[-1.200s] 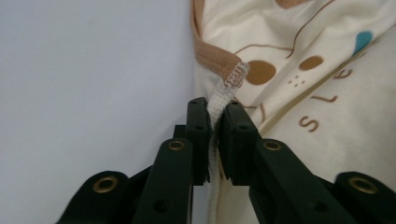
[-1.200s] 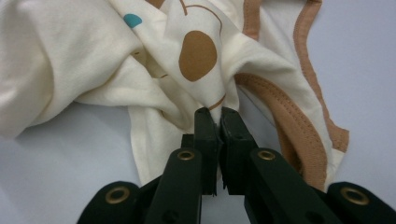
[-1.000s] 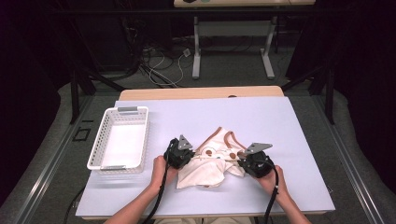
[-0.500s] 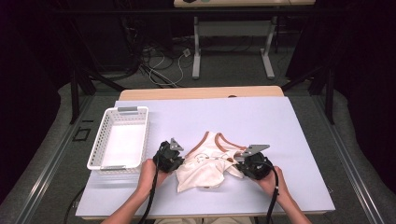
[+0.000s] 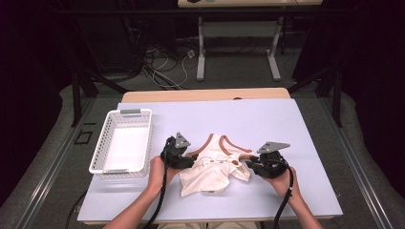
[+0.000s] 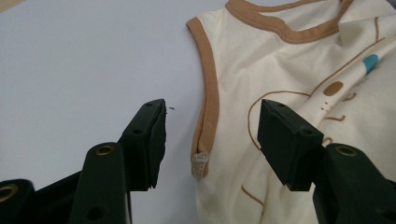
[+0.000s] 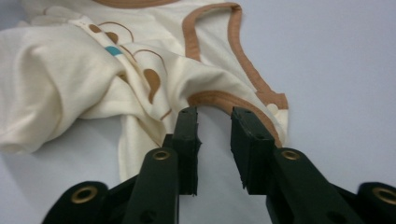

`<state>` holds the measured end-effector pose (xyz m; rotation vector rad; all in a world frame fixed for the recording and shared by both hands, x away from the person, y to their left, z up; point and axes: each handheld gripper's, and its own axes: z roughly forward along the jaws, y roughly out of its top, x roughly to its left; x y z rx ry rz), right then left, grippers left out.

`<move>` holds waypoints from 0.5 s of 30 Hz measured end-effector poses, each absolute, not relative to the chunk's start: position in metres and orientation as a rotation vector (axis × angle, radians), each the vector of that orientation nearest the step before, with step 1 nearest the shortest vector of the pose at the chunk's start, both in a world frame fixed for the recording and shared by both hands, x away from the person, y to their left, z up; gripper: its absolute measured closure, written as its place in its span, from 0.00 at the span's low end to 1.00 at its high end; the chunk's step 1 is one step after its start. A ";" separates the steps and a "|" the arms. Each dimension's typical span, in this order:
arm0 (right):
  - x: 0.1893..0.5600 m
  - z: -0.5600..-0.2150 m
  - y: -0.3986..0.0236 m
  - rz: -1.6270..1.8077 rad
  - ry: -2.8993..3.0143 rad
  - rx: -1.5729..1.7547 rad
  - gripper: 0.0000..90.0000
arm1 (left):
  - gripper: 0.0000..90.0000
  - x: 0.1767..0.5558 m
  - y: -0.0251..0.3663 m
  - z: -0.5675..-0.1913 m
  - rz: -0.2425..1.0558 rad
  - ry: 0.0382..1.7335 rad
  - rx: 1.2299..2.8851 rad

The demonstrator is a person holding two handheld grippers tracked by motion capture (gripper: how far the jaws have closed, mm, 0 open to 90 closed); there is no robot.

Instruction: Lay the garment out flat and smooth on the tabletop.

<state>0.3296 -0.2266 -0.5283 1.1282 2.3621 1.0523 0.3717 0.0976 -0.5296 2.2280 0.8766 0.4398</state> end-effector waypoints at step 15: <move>0.337 -0.552 -0.198 1.029 2.441 1.182 0.67 | 0.54 0.383 0.096 -0.554 0.364 0.923 2.296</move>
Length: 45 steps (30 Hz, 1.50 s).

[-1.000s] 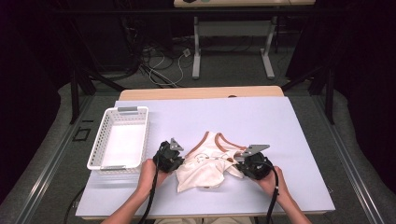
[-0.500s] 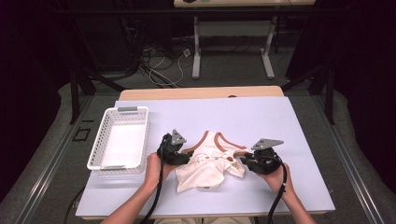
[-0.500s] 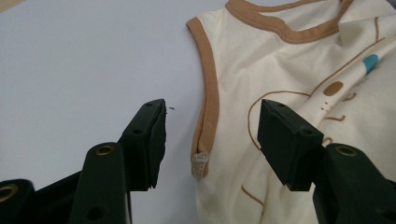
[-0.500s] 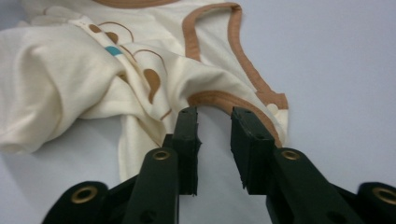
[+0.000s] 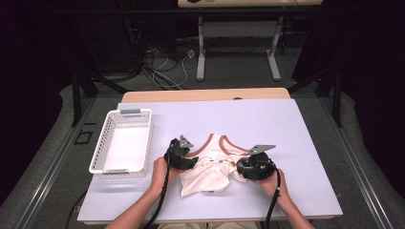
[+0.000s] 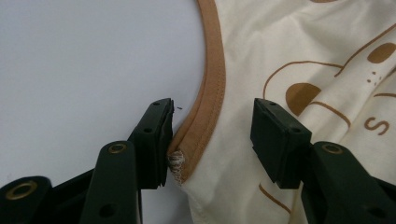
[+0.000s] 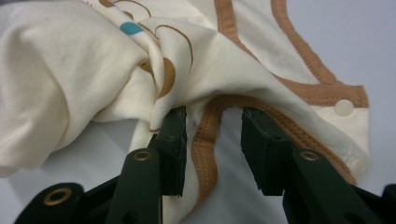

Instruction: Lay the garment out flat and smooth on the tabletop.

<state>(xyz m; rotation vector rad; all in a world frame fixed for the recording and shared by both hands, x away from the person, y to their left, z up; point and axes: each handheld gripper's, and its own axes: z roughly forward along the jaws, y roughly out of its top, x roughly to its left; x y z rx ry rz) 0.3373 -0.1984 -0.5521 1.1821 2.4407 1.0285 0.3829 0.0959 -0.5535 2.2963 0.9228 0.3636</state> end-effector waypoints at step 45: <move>0.329 -0.541 -0.206 0.944 2.444 1.155 0.95 | 0.96 0.378 0.110 -0.546 0.312 0.874 2.293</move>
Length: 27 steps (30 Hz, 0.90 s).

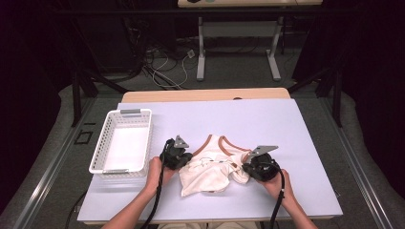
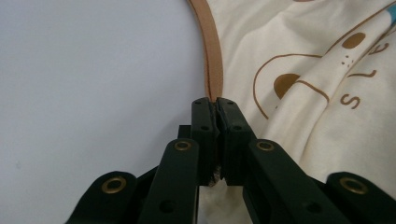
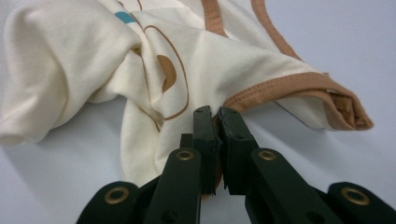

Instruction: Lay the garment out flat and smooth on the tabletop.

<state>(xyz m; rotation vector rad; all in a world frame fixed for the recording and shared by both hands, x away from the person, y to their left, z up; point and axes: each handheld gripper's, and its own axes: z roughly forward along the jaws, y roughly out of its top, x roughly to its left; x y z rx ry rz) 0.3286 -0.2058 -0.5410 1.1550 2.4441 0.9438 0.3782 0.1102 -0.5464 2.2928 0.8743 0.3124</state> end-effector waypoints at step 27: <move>0.326 -0.535 -0.216 0.843 2.449 1.168 0.95 | 0.96 0.326 0.126 -0.535 0.265 0.881 2.342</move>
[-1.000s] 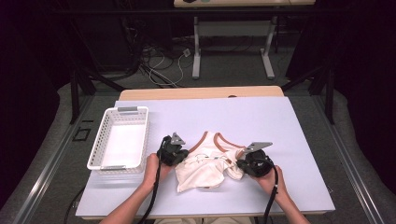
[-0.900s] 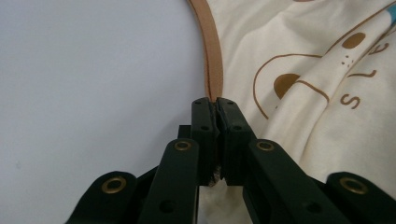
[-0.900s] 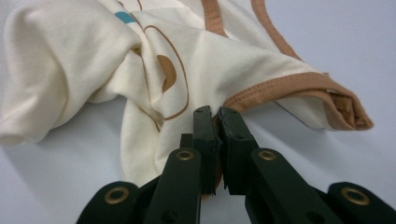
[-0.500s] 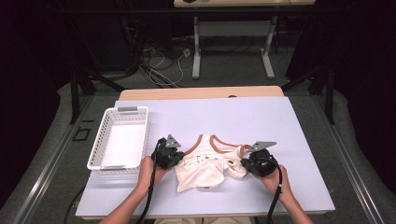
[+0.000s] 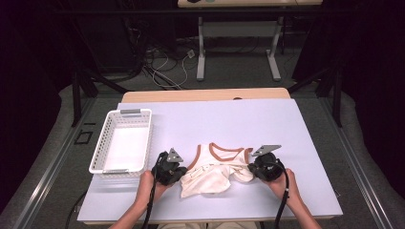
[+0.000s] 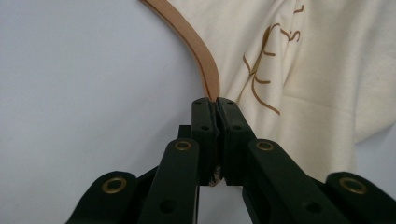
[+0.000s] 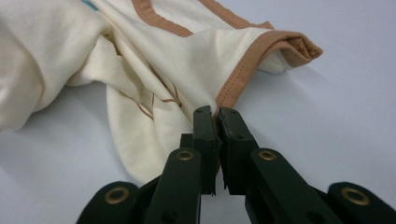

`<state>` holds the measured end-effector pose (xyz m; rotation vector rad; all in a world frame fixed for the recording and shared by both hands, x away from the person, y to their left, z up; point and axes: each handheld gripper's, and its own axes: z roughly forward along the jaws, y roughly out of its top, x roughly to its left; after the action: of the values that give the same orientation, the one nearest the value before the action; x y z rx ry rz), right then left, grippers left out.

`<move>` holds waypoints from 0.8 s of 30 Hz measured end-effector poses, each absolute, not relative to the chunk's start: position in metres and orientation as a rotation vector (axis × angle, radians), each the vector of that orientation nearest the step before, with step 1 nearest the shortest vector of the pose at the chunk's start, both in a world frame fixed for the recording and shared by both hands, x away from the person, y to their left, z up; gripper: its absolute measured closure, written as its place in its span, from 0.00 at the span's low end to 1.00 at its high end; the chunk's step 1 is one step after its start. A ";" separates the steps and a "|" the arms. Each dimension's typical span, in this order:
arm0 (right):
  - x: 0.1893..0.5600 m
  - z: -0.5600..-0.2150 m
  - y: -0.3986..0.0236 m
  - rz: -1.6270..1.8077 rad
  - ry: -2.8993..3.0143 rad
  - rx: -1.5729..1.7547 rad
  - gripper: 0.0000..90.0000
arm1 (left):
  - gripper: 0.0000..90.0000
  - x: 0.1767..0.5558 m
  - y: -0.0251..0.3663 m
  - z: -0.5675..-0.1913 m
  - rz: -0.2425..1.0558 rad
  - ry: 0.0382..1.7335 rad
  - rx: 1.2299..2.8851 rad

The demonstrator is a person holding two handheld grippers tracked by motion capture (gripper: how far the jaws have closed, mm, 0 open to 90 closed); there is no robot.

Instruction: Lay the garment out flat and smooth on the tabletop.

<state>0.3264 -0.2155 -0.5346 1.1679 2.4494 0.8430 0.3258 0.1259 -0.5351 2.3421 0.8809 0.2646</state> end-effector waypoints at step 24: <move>0.311 -0.537 -0.209 0.675 2.564 1.224 0.94 | 0.94 0.298 0.130 -0.542 0.100 0.897 2.345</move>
<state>0.3113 -0.2093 -0.5367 1.2242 2.5639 0.6753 0.2980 0.1299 -0.5421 2.3446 0.8975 0.1000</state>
